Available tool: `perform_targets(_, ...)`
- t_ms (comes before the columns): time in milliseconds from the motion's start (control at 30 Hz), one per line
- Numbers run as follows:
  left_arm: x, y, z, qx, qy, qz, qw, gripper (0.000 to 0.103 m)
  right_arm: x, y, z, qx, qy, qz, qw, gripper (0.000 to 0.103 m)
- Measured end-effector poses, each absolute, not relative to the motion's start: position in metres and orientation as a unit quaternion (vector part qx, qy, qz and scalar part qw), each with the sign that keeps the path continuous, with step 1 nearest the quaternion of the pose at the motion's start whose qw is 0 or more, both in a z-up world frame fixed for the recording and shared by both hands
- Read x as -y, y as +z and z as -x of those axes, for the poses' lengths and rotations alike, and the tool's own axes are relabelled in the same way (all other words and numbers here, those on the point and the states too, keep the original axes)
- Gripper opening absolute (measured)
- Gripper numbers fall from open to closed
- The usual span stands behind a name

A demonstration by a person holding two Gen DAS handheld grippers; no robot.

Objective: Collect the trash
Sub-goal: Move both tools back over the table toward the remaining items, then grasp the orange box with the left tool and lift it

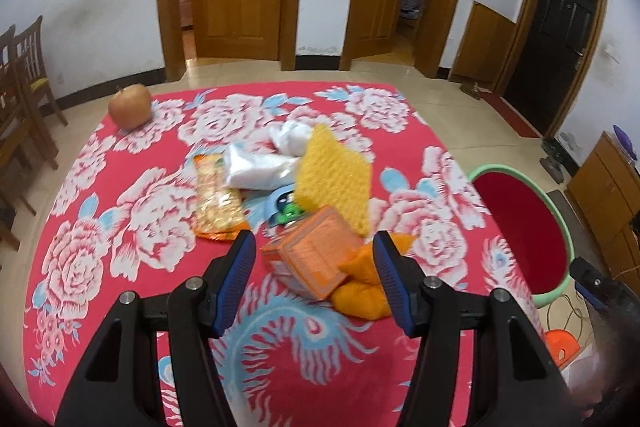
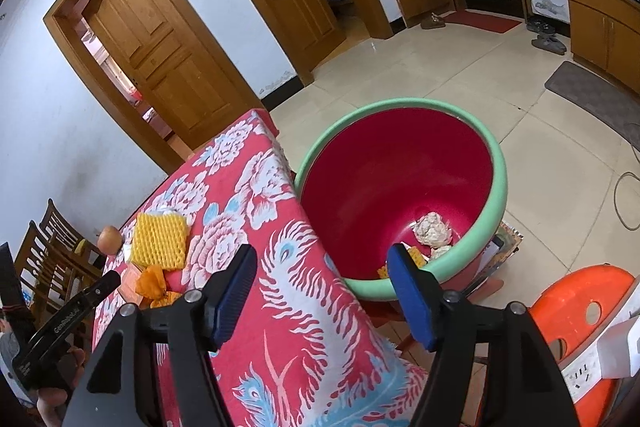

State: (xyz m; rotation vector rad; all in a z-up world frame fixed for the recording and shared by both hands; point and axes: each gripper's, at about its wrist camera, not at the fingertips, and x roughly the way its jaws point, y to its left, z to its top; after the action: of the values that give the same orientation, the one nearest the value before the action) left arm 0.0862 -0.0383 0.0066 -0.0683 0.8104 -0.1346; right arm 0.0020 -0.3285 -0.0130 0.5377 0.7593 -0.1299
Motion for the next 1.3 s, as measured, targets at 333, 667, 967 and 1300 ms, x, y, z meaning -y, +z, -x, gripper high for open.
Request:
perform_targets(333, 0.038, -0.013, -0.097, -0.415, -0.076, 0.045, 0.906, 0.061, 0.322, -0.020, -0.006, -0.382, -0.052, -0.256, 0.886, 0.071)
perform_targets(667, 0.046, -0.029, -0.109, -0.423, -0.088, 0.040, 0.901, 0.061, 0.321, -0.022, -0.005, -0.389, -0.049, -0.254, 0.884, 0.071)
perform_targets(967, 0.044, -0.033, -0.114, -0.423, -0.120, 0.064, 0.896, 0.026, 0.318, -0.023, -0.004, -0.391, -0.048, -0.249, 0.885, 0.071)
perform_targets(1300, 0.034, -0.024, -0.109, -0.421, -0.109, 0.077, 0.897, 0.035, 0.314, -0.017, -0.004, -0.388, -0.046, -0.243, 0.888, 0.071)
